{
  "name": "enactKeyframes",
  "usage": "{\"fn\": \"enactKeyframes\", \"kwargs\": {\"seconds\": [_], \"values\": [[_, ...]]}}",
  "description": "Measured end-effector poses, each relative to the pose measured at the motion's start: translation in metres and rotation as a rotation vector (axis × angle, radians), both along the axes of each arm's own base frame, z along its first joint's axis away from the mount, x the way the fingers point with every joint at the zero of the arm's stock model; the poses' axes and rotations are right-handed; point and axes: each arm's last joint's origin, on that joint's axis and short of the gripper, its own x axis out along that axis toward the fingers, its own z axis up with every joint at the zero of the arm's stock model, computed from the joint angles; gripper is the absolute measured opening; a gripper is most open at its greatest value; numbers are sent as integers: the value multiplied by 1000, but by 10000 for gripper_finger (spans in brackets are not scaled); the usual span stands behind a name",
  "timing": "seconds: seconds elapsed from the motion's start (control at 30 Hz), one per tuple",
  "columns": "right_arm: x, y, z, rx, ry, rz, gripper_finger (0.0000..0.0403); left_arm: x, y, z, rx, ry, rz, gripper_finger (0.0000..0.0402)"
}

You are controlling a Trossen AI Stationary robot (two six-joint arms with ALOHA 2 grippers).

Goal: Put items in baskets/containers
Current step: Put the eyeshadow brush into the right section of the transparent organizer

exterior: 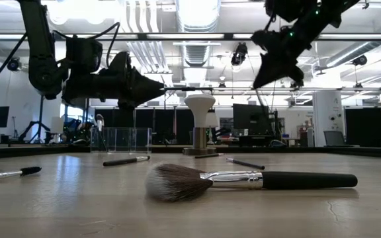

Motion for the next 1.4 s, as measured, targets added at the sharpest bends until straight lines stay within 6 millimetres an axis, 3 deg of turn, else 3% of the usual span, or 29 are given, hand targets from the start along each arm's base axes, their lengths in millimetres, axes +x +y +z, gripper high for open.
{"fn": "enactKeyframes", "kwargs": {"seconds": [0.23, 0.63, 1.0, 1.4], "values": [[17, 25, 10, -32, -133, 109, 8, 5, -2, 5, -17, -25, -24, 129], [38, 54, 34, -156, -416, 244, 8, 33, -26, 25, 26, -97, -173, 129], [76, 57, 20, -177, -545, 406, 8, 53, -42, 39, 63, -116, -245, 129], [79, 57, 22, -221, -584, 438, 8, 73, -51, 51, 101, -77, -285, 129]]}}
